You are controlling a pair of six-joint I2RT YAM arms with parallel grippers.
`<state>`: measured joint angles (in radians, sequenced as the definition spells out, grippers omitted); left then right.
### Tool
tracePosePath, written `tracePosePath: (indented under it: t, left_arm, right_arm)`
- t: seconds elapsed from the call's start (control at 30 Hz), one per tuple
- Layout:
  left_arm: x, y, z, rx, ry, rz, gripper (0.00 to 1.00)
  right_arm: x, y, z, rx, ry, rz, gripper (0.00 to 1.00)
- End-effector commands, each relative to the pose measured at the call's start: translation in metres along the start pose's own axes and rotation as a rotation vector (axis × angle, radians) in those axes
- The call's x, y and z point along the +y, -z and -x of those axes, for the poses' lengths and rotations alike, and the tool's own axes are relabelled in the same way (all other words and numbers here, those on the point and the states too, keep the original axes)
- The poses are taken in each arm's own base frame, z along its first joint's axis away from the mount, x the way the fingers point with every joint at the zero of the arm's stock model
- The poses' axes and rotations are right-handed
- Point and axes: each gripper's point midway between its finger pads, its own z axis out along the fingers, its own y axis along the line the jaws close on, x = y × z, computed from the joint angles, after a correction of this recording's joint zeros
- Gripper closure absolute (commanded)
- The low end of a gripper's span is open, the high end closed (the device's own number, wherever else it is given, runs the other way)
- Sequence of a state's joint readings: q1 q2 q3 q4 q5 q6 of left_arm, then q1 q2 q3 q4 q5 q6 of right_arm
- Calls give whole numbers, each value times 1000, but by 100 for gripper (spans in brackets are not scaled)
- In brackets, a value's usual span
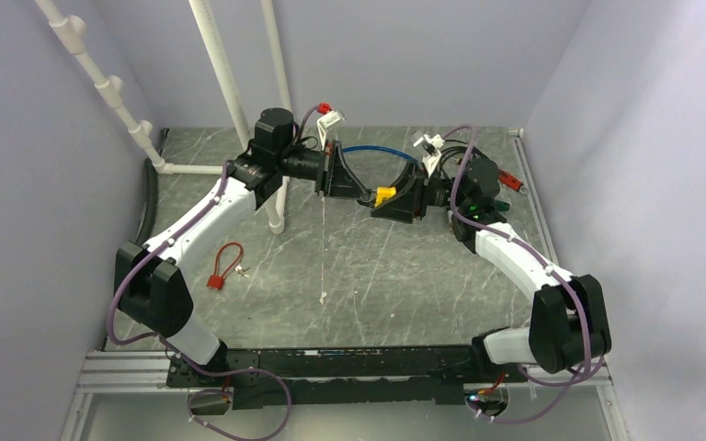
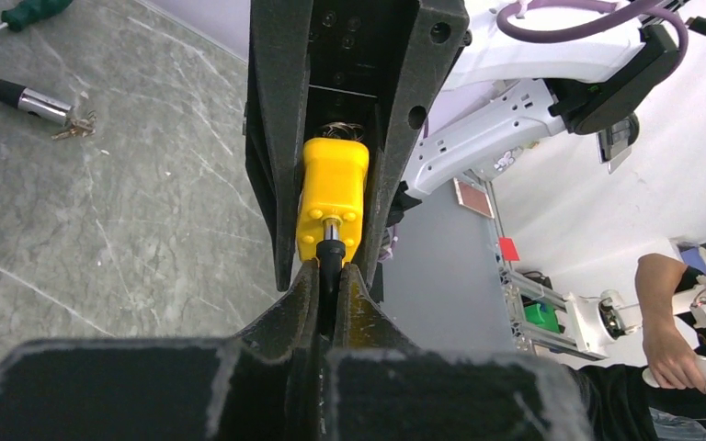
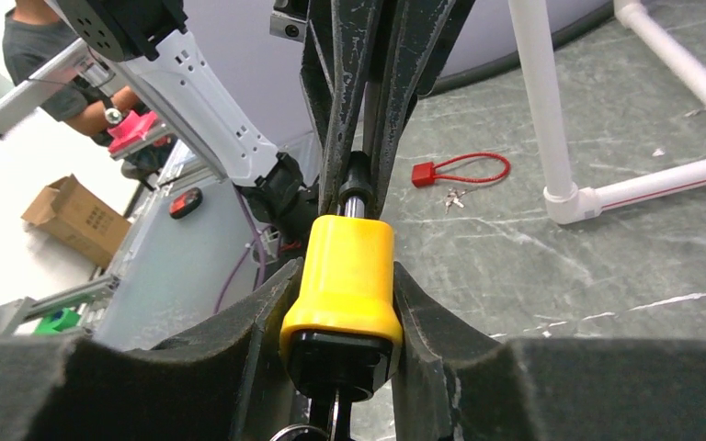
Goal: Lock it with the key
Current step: Lock the lock.
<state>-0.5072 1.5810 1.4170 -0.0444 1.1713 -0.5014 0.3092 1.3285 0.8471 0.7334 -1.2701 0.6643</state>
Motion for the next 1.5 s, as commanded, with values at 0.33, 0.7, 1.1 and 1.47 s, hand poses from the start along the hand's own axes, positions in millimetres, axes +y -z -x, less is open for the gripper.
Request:
tracePosePath:
  t: [0.33,0.7,1.1,1.47]
  left_arm:
    - [-18,-11,20,-66,-139,-21,100]
    - [-19,-38,3,-22,-88,-63,100]
    - [-5,-45,-26,7,-26,-43,100]
    - [-5,-23,-3,-46,-32,-6,100]
  right_arm:
    - [24,-14,14,5,-19,84,100]
    - [21,-29,8,48,-18,119,100]
    - [26,-34,27,36,29,135,100]
    - [11,-12,12,55,60,78,100]
